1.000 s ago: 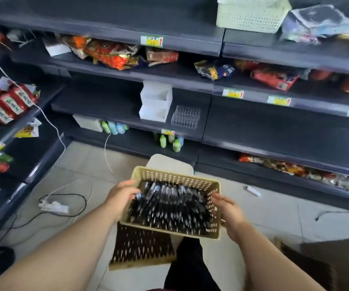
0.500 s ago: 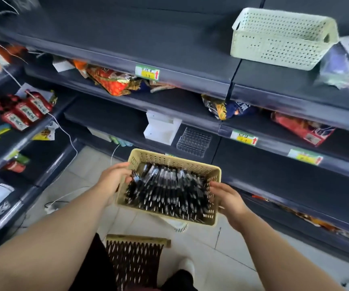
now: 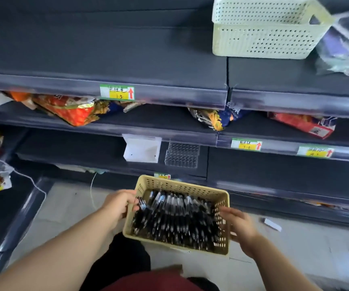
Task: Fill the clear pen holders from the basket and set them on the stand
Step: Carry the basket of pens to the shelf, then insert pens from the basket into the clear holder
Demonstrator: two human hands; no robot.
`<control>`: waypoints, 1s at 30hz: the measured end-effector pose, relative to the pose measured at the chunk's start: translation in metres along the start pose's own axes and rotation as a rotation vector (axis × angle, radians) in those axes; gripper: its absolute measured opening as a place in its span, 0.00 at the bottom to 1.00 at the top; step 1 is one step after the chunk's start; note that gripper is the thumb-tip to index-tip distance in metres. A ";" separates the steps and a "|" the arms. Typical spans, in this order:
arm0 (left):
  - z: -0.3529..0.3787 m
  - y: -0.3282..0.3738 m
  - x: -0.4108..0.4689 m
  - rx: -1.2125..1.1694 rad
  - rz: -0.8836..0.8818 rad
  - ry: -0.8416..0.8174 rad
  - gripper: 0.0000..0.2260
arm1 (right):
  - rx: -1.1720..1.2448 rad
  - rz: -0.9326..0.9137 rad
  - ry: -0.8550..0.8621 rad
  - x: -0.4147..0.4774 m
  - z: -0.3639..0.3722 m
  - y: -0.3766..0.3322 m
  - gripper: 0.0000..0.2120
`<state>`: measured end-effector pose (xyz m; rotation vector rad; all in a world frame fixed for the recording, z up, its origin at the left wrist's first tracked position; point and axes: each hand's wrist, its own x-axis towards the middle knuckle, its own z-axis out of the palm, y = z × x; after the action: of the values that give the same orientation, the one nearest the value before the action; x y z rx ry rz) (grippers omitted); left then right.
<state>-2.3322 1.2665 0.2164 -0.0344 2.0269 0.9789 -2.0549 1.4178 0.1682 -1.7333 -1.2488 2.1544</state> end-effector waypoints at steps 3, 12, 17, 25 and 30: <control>-0.014 0.014 0.042 0.052 -0.025 -0.087 0.16 | 0.026 0.029 0.119 0.020 0.032 -0.001 0.07; -0.077 0.015 0.144 0.141 -0.091 -0.244 0.14 | -0.047 0.128 0.258 0.084 0.125 0.004 0.04; -0.073 -0.020 0.204 0.125 -0.106 -0.151 0.12 | -0.280 0.082 0.119 0.144 0.136 0.014 0.04; -0.019 -0.111 0.330 0.007 0.012 -0.120 0.11 | -0.791 -0.150 0.166 0.254 0.131 0.077 0.09; 0.000 -0.179 0.386 -0.074 0.140 -0.108 0.13 | -0.763 -0.322 0.262 0.302 0.132 0.139 0.09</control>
<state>-2.5101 1.2646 -0.1696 0.1199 1.9138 1.1187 -2.2167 1.4227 -0.1508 -1.7691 -2.2514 1.2898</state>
